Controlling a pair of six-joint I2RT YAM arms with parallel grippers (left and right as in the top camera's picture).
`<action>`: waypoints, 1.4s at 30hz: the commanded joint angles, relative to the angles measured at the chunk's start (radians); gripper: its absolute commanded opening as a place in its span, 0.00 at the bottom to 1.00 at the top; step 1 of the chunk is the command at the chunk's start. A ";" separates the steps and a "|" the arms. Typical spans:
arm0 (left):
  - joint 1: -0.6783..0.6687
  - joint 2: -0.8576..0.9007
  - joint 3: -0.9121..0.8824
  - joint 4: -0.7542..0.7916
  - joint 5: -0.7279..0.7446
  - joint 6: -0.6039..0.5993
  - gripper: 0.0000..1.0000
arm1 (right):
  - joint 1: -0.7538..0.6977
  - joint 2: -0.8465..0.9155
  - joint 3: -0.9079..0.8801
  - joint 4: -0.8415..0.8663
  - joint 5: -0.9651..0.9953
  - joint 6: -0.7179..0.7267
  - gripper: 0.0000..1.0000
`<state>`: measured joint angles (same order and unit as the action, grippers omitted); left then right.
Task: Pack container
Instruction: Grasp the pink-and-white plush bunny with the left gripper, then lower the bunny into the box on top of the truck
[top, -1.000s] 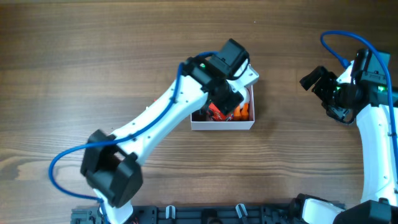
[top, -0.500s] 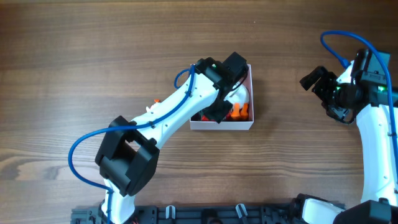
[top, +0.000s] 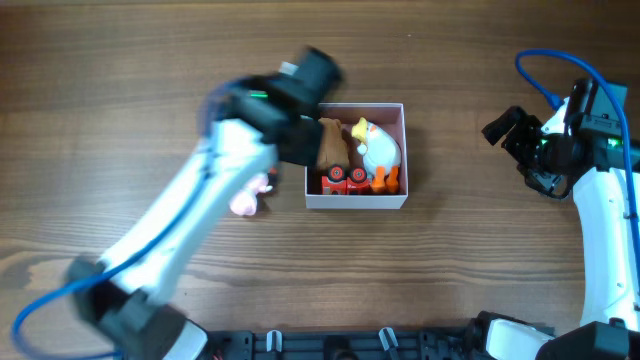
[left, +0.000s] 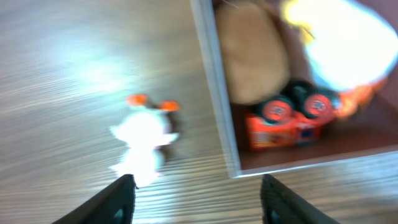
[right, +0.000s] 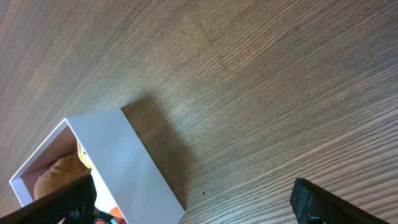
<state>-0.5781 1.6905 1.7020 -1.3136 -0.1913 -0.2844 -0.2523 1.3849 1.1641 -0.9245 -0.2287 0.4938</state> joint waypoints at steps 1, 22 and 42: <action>0.185 -0.039 -0.006 -0.071 0.009 -0.005 0.75 | -0.002 0.003 0.007 0.000 -0.013 0.006 1.00; 0.338 -0.002 -0.724 0.534 0.252 0.229 0.18 | -0.002 0.003 0.007 0.000 -0.012 0.007 0.99; -0.117 0.001 -0.135 0.443 0.426 0.410 0.04 | -0.002 0.003 0.007 0.000 -0.013 0.006 1.00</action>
<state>-0.6048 1.5970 1.5597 -0.9432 0.2115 0.0227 -0.2523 1.3853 1.1641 -0.9257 -0.2287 0.4938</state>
